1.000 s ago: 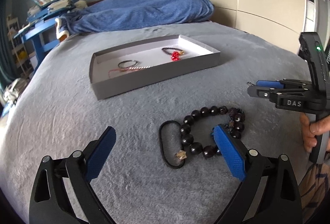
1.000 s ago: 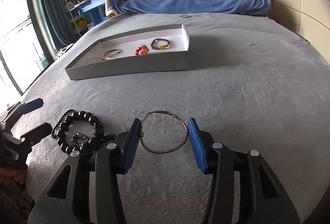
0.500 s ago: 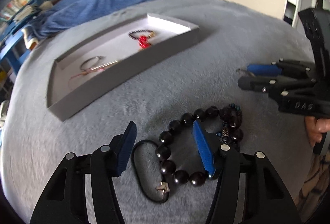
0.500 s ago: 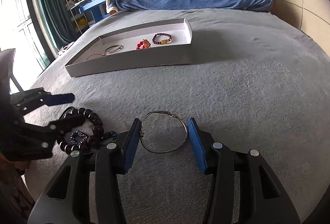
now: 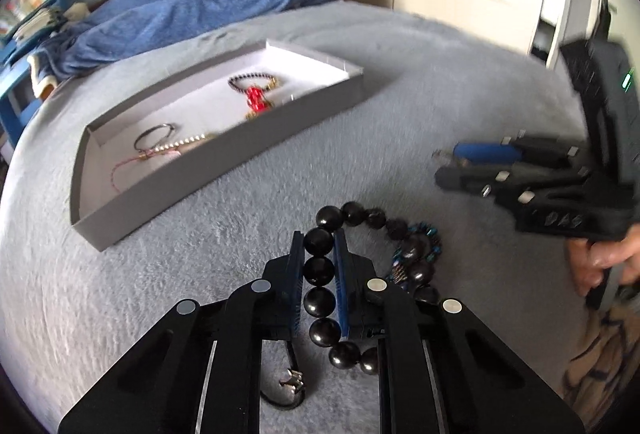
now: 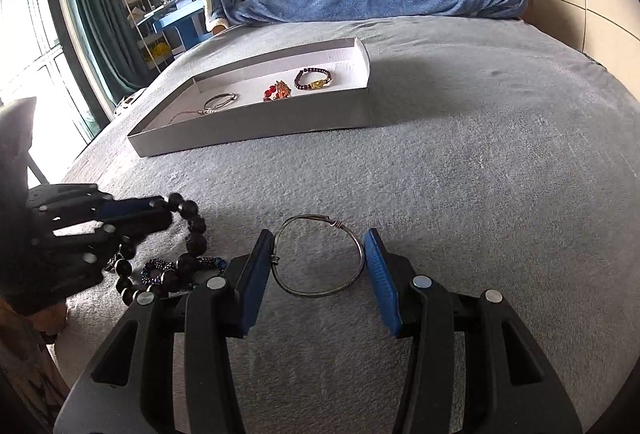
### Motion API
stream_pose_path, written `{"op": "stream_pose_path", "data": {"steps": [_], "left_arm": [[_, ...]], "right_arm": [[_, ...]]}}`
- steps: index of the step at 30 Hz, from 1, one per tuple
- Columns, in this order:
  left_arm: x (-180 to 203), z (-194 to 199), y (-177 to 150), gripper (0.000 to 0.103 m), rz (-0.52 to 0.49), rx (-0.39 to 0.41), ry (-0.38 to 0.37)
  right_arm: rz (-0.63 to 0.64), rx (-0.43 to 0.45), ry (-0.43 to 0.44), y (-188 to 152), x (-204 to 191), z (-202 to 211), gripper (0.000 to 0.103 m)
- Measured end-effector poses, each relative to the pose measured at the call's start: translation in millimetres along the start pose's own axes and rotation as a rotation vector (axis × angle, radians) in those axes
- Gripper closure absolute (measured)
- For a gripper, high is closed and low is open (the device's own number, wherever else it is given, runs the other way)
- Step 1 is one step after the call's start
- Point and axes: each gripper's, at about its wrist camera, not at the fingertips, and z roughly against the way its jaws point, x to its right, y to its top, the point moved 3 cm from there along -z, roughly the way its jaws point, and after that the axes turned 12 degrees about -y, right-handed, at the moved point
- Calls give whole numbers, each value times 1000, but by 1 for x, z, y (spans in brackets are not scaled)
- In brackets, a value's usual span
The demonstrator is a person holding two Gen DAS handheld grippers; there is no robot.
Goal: Organize jewelry
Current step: 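Carry the black bead bracelet and silver bangle into the tray and open both tools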
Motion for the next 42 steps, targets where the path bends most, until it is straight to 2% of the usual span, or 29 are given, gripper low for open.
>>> {"op": "stream_pose_path", "data": {"steps": [7, 13, 23, 34, 42], "left_arm": [[-1, 34, 13, 88, 73, 101, -52], [-2, 54, 29, 88, 70, 157, -49], [-26, 68, 42, 88, 84, 186, -6], [-45, 73, 49, 88, 92, 200, 40], [-57, 74, 67, 88, 71, 215, 65]], "right_arm": [[3, 16, -3, 2, -1, 4, 56], [8, 41, 5, 6, -5, 11, 56], [4, 54, 30, 21, -13, 15, 56], [46, 90, 43, 50, -24, 13, 56], [86, 106, 33, 75, -26, 3, 56]]}}
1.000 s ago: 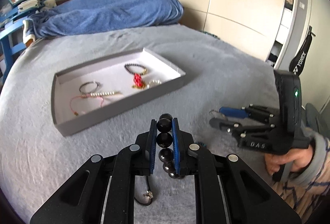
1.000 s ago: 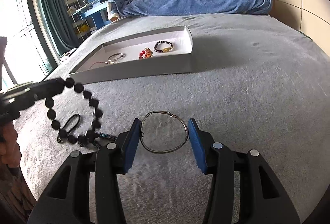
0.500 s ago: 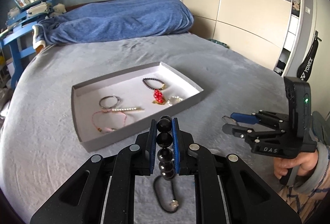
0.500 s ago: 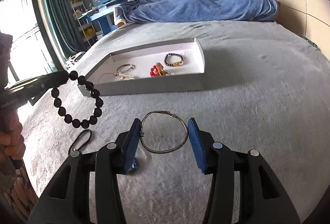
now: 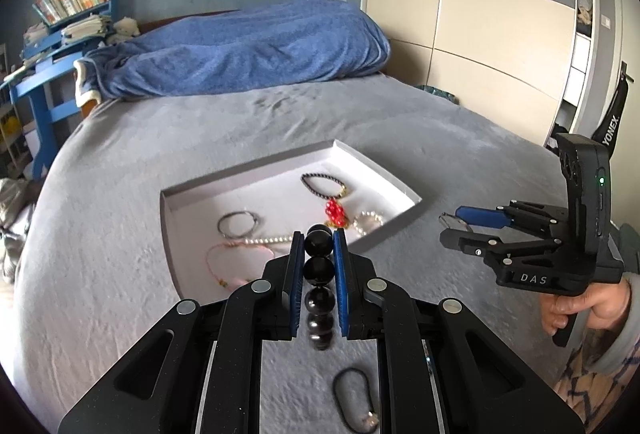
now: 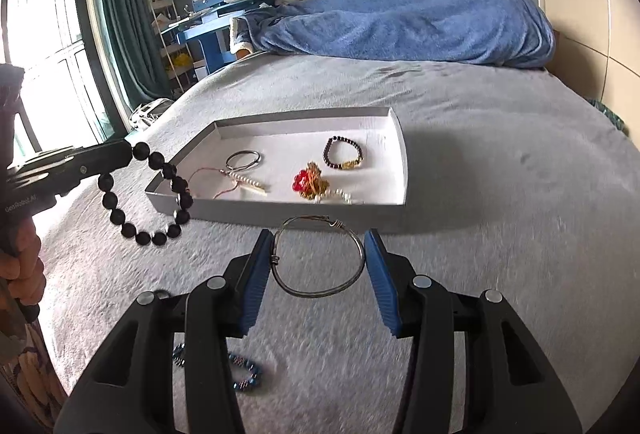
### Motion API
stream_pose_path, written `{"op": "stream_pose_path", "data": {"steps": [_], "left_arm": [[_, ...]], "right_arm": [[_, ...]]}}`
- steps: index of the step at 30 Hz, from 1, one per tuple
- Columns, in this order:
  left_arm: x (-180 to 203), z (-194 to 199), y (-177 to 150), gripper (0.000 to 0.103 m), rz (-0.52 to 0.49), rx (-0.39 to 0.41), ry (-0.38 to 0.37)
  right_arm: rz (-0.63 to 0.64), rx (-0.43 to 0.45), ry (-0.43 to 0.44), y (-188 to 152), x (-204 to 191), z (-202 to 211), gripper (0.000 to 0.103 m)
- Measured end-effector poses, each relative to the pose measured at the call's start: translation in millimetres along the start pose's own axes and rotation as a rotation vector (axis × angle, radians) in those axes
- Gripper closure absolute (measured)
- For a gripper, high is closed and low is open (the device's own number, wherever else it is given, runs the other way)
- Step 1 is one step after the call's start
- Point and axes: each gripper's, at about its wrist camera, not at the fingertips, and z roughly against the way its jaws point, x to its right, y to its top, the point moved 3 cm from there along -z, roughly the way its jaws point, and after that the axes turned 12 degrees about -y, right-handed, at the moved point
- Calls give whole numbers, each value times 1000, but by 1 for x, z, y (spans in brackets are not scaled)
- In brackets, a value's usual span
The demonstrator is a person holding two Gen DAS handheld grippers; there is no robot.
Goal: Organize jewelry
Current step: 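Carry the black bead bracelet and silver bangle into the tray and open both tools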
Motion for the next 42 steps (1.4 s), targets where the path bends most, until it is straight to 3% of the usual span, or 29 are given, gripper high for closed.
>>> {"op": "stream_pose_path", "data": {"steps": [9, 19, 32, 42], "left_arm": [[-16, -5, 37, 88, -30, 32, 19], [-46, -34, 74, 88, -49, 40, 50], [-100, -96, 70, 88, 22, -54, 99], [-133, -125, 50, 88, 81, -155, 136]], "right_arm": [[52, 14, 15, 40, -12, -21, 56], [85, -12, 17, 91, -23, -74, 56], [99, -126, 4, 120, -35, -149, 56], [135, -242, -15, 116, -41, -183, 56]]}}
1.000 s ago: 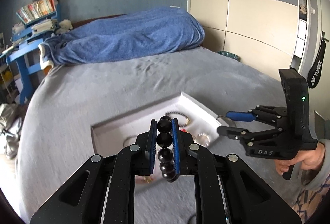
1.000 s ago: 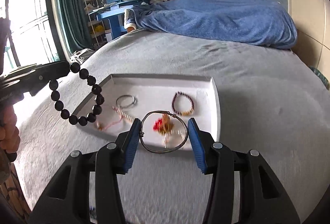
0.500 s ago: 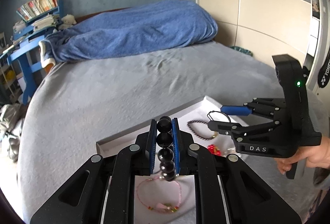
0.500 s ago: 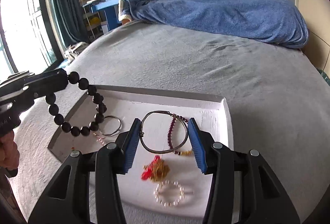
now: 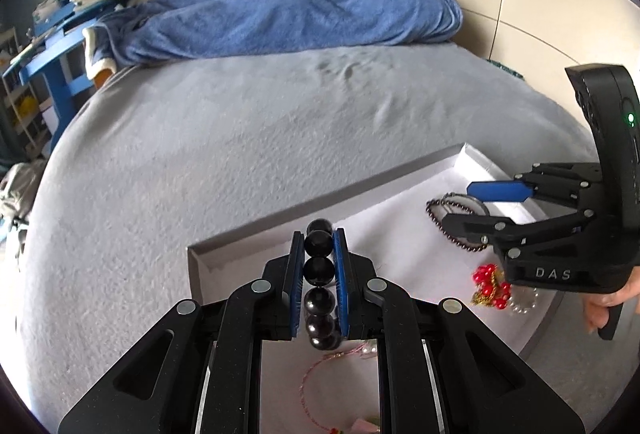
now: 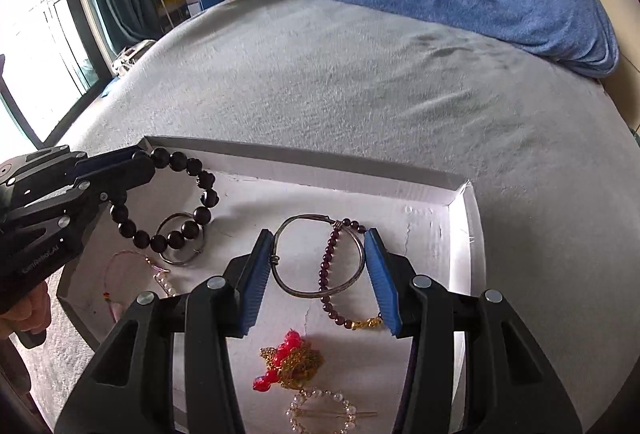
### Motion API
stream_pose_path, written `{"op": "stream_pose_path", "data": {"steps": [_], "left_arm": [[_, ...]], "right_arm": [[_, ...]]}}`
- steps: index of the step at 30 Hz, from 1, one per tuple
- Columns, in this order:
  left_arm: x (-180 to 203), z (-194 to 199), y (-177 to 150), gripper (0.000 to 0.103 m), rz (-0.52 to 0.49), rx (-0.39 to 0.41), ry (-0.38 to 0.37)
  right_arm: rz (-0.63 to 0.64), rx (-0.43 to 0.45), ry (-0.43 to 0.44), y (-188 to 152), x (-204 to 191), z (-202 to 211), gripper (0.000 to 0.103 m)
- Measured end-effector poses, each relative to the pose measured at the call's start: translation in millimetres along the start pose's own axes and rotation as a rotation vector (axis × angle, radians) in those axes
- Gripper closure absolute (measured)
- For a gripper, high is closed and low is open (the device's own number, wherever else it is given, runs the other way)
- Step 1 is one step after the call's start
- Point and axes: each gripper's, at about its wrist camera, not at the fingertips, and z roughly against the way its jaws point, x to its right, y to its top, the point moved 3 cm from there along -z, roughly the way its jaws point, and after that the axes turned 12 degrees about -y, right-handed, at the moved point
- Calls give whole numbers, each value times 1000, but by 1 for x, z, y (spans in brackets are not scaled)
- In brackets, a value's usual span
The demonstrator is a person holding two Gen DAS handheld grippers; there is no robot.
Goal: Organize jewelry
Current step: 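Carry the black bead bracelet and silver bangle into the tray and open both tools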
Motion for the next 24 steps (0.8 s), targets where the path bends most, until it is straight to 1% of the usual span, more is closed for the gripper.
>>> {"op": "stream_pose_path", "data": {"steps": [7, 8, 10, 11, 12, 13, 14, 16, 18, 20, 24], "left_arm": [[-5, -3, -7, 88, -7, -33, 29], [-6, -4, -9, 86, -8, -35, 40], [-7, -1, -10, 70, -10, -26, 53], [-7, 0, -10, 65, -12, -19, 56], [-6, 2, -11, 55, -15, -11, 62], [-5, 5, -12, 48, -23, -3, 70], [-4, 6, -12, 46, -29, 2, 73], [0, 12, -13, 32, -40, 19, 80], [3, 20, -14, 24, -46, 43, 91], [7, 27, -14, 23, -47, 62, 89], [12, 42, -15, 13, -45, 98, 96]], "right_arm": [[-13, -37, -12, -2, 2, -10, 56], [-14, -41, -13, -2, 3, -11, 56], [-17, -39, -10, -3, 2, -12, 53], [-18, -36, -10, -3, 1, -11, 48], [-19, -32, -7, -2, 1, -11, 46], [-21, -23, -2, -2, 1, -9, 42], [-21, -13, 1, -2, 2, -7, 41], [-22, 7, 3, -2, 1, 0, 40], [-30, 31, 8, -3, 1, 8, 36], [-44, 67, 15, -5, 2, 21, 34], [-70, 130, 14, -13, 7, 46, 31]]}}
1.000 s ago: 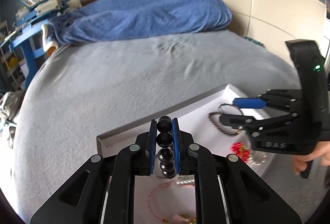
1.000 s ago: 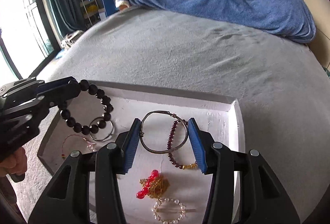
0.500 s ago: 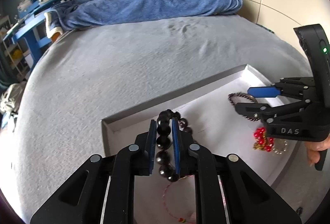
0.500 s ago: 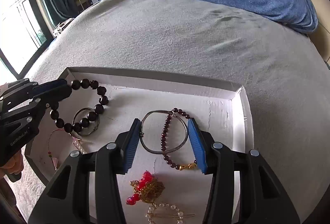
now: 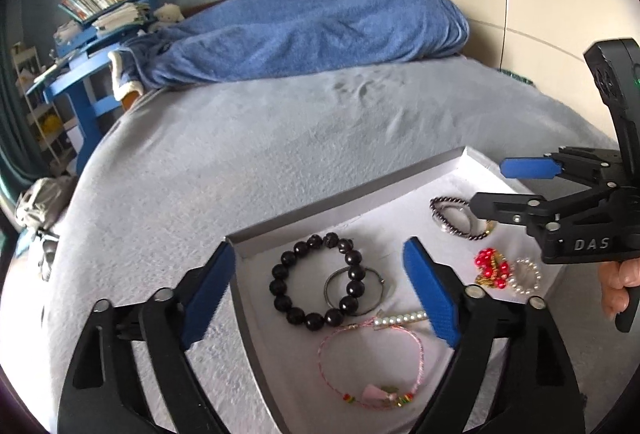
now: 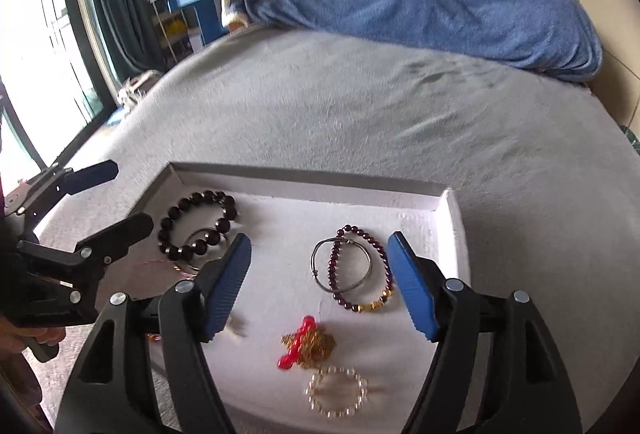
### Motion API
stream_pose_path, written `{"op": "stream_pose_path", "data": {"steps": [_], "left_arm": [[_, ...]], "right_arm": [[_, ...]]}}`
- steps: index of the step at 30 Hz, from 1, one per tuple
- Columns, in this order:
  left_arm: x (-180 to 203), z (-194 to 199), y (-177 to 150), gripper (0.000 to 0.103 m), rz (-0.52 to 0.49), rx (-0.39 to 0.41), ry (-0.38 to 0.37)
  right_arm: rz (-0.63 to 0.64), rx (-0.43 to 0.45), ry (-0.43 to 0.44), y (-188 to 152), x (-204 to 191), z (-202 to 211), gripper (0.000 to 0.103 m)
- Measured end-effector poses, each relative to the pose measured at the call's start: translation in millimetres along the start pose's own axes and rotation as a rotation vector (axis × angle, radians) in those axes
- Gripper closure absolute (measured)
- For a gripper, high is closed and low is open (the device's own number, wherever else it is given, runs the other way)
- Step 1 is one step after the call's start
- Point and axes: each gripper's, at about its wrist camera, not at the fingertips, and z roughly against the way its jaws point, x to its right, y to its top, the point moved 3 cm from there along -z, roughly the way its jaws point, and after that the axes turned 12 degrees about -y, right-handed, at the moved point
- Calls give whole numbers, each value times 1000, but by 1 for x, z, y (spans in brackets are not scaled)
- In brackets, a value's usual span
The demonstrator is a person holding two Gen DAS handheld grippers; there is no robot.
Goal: Organize jewelry
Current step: 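Carry the black bead bracelet and silver bangle into the tray and open both tools, then move both open tools back over the black hair tie and blue bracelet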
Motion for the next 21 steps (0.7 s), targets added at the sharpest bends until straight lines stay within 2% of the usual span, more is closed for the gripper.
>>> {"op": "stream_pose_path", "data": {"steps": [10, 21], "left_arm": [[17, 34, -3, 10, 10, 54, 9], [41, 69, -38, 8, 58, 84, -19]], "right_arm": [[-34, 66, -15, -24, 17, 47, 24], [-60, 124, -37, -77, 32, 91, 18]]}}
